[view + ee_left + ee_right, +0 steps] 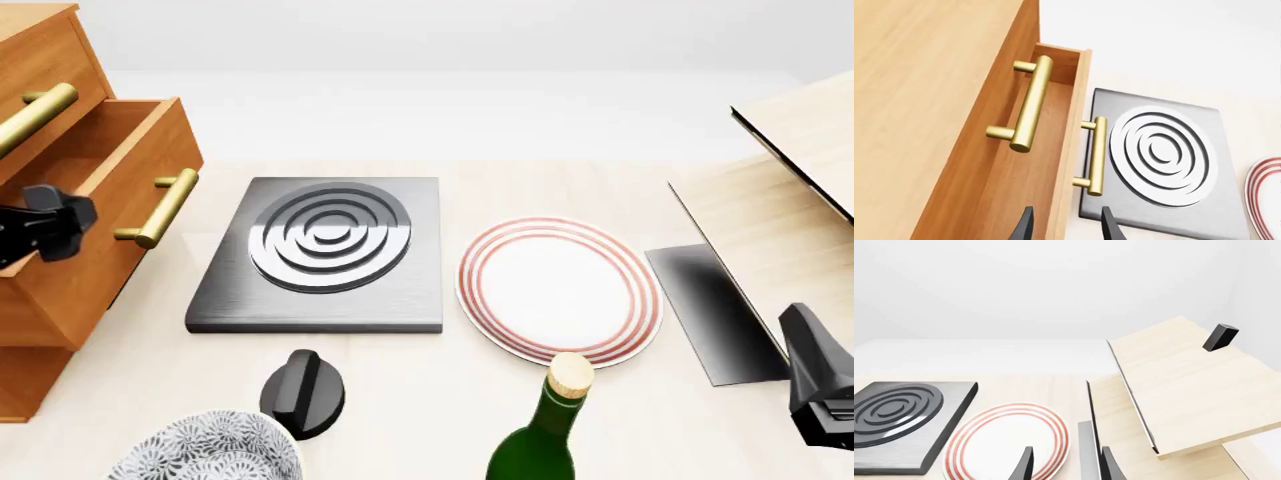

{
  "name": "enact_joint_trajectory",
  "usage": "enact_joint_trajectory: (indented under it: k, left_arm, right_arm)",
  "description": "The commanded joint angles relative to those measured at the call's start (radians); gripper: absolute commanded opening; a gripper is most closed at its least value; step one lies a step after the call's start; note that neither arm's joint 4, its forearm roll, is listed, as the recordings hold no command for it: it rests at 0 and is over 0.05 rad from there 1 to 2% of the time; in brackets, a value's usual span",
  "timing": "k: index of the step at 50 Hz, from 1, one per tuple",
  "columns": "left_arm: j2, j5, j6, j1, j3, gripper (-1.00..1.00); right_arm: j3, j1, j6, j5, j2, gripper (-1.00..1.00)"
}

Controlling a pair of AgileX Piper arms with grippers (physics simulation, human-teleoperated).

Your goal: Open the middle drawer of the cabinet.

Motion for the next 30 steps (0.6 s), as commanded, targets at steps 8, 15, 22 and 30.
enact_joint_trajectory:
  k: [8, 15, 22, 30]
  left_arm:
    - [-0.001, 0.002, -0.022, -0.027, 0.011, 1.0]
    - [0.003, -0.003, -0.026, -0.051, 0.02, 1.0]
    - [0.009, -0.006, -0.031, -0.066, 0.024, 1.0]
    - [0.015, -0.007, -0.033, -0.078, 0.024, 1.0]
  right_arm:
    - [0.0, 0.002, 0.001, -0.005, 0.001, 1.0]
    - [0.0, 0.002, 0.001, -0.005, 0.001, 1.0]
    - [0.0, 0.002, 0.001, -0.005, 0.001, 1.0]
    - [0.0, 0.002, 0.001, -0.005, 0.001, 1.0]
